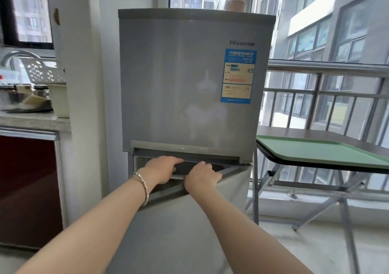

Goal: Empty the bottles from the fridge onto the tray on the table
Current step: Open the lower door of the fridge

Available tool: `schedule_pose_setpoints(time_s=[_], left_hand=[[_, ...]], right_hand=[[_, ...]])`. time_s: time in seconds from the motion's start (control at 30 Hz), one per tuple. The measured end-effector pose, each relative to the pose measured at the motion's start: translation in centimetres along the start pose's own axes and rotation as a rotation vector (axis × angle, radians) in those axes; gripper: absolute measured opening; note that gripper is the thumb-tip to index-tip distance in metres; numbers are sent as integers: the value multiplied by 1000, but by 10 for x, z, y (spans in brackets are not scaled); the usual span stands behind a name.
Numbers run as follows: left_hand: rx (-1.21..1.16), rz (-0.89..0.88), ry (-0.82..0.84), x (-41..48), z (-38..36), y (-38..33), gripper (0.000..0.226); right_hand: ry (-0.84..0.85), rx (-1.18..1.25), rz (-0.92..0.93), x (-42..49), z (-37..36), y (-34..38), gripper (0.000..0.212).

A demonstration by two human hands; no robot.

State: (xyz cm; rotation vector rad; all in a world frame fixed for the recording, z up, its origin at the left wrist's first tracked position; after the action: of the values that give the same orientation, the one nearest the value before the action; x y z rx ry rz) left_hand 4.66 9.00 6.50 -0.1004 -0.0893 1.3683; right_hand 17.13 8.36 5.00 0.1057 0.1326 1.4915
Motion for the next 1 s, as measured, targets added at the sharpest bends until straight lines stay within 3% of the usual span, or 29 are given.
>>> schedule_pose_setpoints(time_s=[0.07,0.33,0.5,0.77,1.0], left_hand=[[48,-38,18,8,-3,-27,54],[84,-150,94,37,-24,-130,48],[86,-214,126,45,-34,-185,48],[96,-328,207,49,-69,-262,46],[6,-288,200,55,-92,-288,61]], right_hand=[[41,-94,-56,-2,0,-19,65],[262,-332,-84,-23,-7,-83,66],[357,-161,-138,-35,-10,-140,83],[321,-36,-210,-44,-8,-227,82],[163,-151,-219,-51,5,-287,93]])
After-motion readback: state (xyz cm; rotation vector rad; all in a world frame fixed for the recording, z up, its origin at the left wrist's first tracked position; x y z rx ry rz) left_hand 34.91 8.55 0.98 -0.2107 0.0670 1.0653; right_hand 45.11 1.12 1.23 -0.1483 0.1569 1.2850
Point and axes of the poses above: each hand's wrist, its own x-axis towards the middle knuckle, its own z-axis out of the back of the hand, y = z × x, the point moved 10 cm from there along x, towards the middle knuckle, and after that the axes turned 12 degrees about y, right-handed, at the moved point
